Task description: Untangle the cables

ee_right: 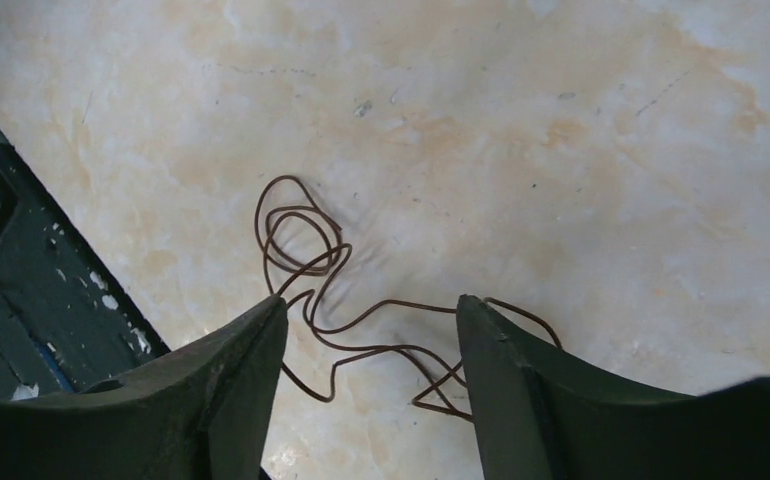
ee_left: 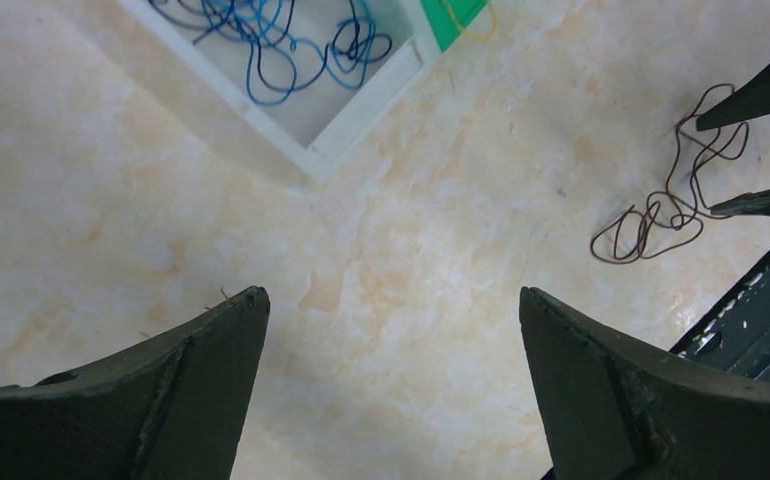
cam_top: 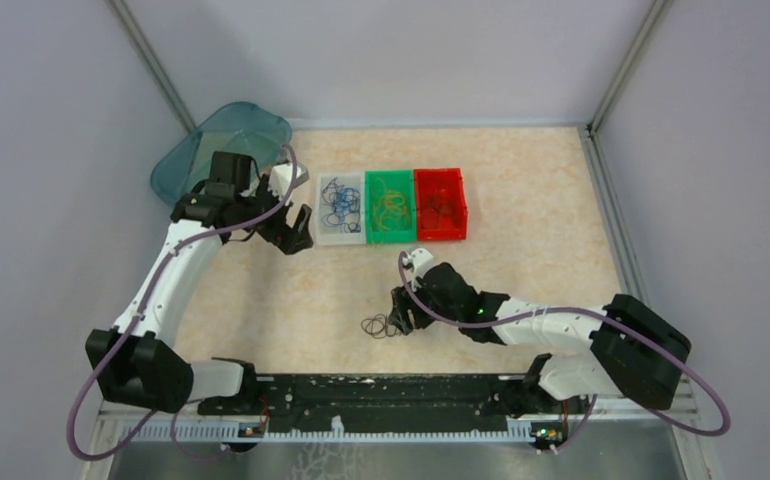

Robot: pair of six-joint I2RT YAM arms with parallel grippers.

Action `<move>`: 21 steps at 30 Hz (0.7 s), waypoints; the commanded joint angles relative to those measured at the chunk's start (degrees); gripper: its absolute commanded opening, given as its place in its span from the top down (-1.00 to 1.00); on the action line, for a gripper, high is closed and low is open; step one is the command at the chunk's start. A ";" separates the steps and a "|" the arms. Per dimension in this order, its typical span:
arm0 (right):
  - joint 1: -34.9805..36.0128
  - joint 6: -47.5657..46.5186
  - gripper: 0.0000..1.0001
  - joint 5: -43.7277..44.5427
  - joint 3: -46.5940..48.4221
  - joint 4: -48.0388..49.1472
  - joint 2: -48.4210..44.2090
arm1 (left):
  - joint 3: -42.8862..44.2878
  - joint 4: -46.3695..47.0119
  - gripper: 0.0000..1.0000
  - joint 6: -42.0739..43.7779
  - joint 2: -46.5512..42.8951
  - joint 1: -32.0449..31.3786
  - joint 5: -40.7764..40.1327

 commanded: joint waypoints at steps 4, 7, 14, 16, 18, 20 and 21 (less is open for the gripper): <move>3.10 3.05 -0.02 -1.12 0.47 5.15 3.05 | -10.72 5.73 -1.00 -0.44 -3.19 3.90 -2.47; 3.11 2.82 0.46 -0.83 0.99 4.17 3.08 | -14.35 8.07 -1.00 -0.28 -3.80 5.02 -3.60; 3.12 0.72 0.67 1.31 6.38 -3.79 -2.96 | -15.63 8.79 -1.00 -0.58 -3.03 5.59 -3.30; 3.16 0.25 0.86 1.76 7.64 -5.94 -4.74 | -15.69 9.15 -1.00 -0.62 -3.02 5.57 -3.62; 3.08 0.19 0.40 2.19 8.62 -7.71 -6.35 | -15.99 9.52 -1.00 -0.71 -3.10 5.59 -3.78; 3.13 -0.26 -0.01 0.92 9.07 -8.71 -7.38 | -16.63 9.81 -1.00 -0.71 -3.34 5.64 -3.70; 3.13 -0.51 -0.07 -0.23 9.04 -8.95 -7.72 | -17.10 10.15 -1.00 -0.71 -3.55 5.63 -3.80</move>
